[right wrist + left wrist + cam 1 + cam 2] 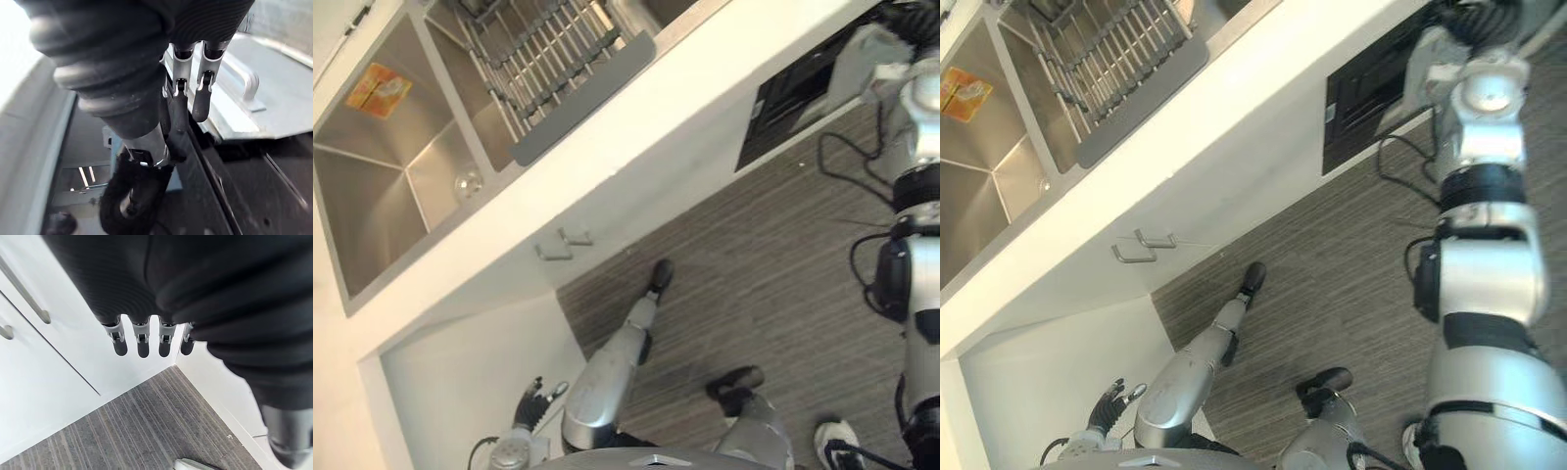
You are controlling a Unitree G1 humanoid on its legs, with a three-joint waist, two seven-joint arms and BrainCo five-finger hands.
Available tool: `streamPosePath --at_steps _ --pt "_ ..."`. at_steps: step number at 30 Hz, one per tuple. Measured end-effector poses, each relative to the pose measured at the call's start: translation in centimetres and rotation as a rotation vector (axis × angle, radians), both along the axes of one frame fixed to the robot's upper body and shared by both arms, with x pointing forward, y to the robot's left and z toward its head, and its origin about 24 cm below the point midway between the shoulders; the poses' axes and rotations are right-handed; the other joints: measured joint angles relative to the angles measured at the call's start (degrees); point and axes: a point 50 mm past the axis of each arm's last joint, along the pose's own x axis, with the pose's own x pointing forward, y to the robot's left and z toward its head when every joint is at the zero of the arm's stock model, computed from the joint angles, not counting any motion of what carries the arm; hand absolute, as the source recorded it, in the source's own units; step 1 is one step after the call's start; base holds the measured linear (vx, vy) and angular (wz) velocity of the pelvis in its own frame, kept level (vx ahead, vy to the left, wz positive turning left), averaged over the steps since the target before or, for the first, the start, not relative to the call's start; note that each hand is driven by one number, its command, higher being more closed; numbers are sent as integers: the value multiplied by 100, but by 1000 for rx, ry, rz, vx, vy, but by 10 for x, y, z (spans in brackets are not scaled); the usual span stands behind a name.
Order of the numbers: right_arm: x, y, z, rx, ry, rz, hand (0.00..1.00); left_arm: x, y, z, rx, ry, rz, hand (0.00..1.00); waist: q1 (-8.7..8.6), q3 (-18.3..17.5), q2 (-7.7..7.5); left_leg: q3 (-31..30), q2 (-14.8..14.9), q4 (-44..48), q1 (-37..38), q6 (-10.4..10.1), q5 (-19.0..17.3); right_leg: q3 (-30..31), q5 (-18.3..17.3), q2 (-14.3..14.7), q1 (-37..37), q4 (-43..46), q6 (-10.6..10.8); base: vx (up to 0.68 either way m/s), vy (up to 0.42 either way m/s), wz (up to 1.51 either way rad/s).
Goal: Walk over to the sink, pick up the cup, carry it to the dishwasher, place the cup inside the dishwasher, then close the dishwasher door
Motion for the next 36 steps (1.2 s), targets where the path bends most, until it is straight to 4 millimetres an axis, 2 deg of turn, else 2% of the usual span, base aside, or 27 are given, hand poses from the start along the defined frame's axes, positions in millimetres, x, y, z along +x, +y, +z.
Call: streamPosePath --at_steps 1,3,4,5,6,7,8,9,10,13,15,16,19,22,23,24,25,26,27,28,29,30,32,34,36 --pt "0 0 -11 37 4 30 0 0 2 0 -4 -2 22 0 -61 29 -39 46 34 0 11 0 0 -7 10 29 8 -31 -7 -118 -35 -15" --pt "-2 -2 -73 222 31 124 0 2 15 2 -11 -25 135 0 -259 239 -333 249 170 -1 62 0 -5 76 41 163 36 -98 -49 -111 -22 -21" --pt "-4 -1 -92 267 52 133 0 2 18 3 -12 -31 161 0 -304 292 -410 295 203 -1 83 3 -9 109 55 193 46 -124 -69 -81 -27 -28" --pt "-11 4 -136 349 108 148 0 3 24 4 -18 -40 214 0 -436 396 -563 403 240 -1 142 4 -10 158 81 232 92 -170 -83 -63 -14 -23" --pt "-20 11 -170 401 155 153 0 2 28 4 -24 -43 250 0 -536 442 -651 481 260 -2 185 8 -14 192 108 264 133 -219 -81 -71 -8 -36" --pt "-42 26 -232 485 262 150 0 1 34 5 -36 -49 316 0 -661 435 -806 636 316 -3 250 13 -55 293 162 313 152 -297 -90 -66 3 -33" --pt "-53 34 -256 538 307 154 0 1 37 5 -40 -52 341 0 -718 436 -864 694 330 -3 291 -11 -76 336 170 317 167 -304 -89 -67 5 -32" --pt "-72 46 -292 620 384 147 0 1 41 5 -46 -56 380 0 -829 429 -939 742 330 -4 360 -9 -78 348 195 331 245 -356 -74 -69 2 -20" --pt "-101 60 -336 724 488 123 0 0 46 6 -49 -64 422 0 -956 372 -1053 784 341 -6 443 -10 -92 389 231 364 325 -437 -70 -74 -3 -25" --pt "-169 86 -413 847 750 36 0 -3 55 7 -45 -74 485 0 -1053 127 -1269 1052 481 -13 632 102 -325 548 278 491 413 -565 -78 -75 -2 -35" --pt "-193 93 -434 867 857 9 0 -6 56 6 -39 -70 489 0 -1042 -57 -1396 1131 498 -38 713 82 -397 596 310 500 462 -617 -80 -76 -2 -20" --pt "-202 92 -440 819 909 15 0 -11 56 2 -35 -45 494 0 -1050 -212 -1477 1178 485 -39 783 88 -439 592 311 498 546 -685 -71 -72 -3 -11" --pt "-210 98 -447 721 1026 53 0 -18 62 -1 -23 -16 534 0 -1029 -560 -1677 1208 390 -39 971 198 -540 469 324 484 910 -894 1 -5 -3 23" --pt "-217 103 -455 737 1120 67 0 -9 65 0 -9 -1 516 0 -979 -774 -1878 1228 269 -38 1015 253 -579 278 261 449 1133 -984 62 32 -7 56" --pt "-220 105 -458 780 1137 53 0 -5 67 0 5 13 505 0 -956 -834 -2034 1314 176 -14 1053 319 -636 245 224 387 1234 -1007 79 93 16 51" --pt "-223 108 -460 826 1140 39 0 -7 70 -1 13 39 504 0 -921 -889 -2287 1543 41 5 1171 404 -793 201 252 196 1387 -986 99 135 30 41" --pt "-225 107 -461 837 1138 32 0 -10 68 -3 9 56 506 0 -928 -916 -2330 1596 24 45 1227 413 -869 206 327 156 1421 -776 64 240 76 28" --pt "-226 104 -460 838 1133 23 0 -15 66 -6 4 88 516 0 -973 -934 -2291 1542 32 222 1302 463 -955 517 484 15 1300 -132 -409 285 151 23" --pt "-229 101 -461 837 1133 22 0 -21 64 -8 9 112 515 0 -992 -968 -2224 1493 73 436 1407 567 -1180 1240 925 -42 982 660 -1111 297 184 27" --pt "-231 101 -461 836 1134 23 0 -23 63 -9 12 123 518 0 -1006 -981 -2181 1454 98 560 1469 654 -1290 1642 1265 -37 790 1072 -1376 274 205 41" --pt "-236 101 -463 842 1137 19 0 -25 61 -10 14 143 510 0 -1074 -936 -2076 1245 104 739 1629 665 -1472 2359 1332 45 523 1726 -898 282 121 84" --pt "-242 105 -465 854 1143 25 0 -21 61 -9 17 135 500 0 -1184 -942 -2080 880 79 833 1785 719 -1610 2564 510 262 500 1573 -559 276 93 97" --pt "-246 110 -466 850 1135 30 0 -20 61 -9 29 142 480 0 -1162 -944 -2075 645 -9 837 2099 781 -1776 2599 107 418 376 999 -488 265 53 83" --pt "-247 108 -461 806 1088 33 0 -21 58 -11 32 177 477 0 -1170 -978 -1970 372 -107 968 2353 826 -2007 2841 80 526 17 443 -425 273 20 80" --pt "-251 105 -460 768 1085 26 0 -20 53 -13 23 197 482 0 -1201 -1033 -1824 23 -129 1168 2487 845 -2278 3321 110 745 -240 277 -419 212 -55 108"
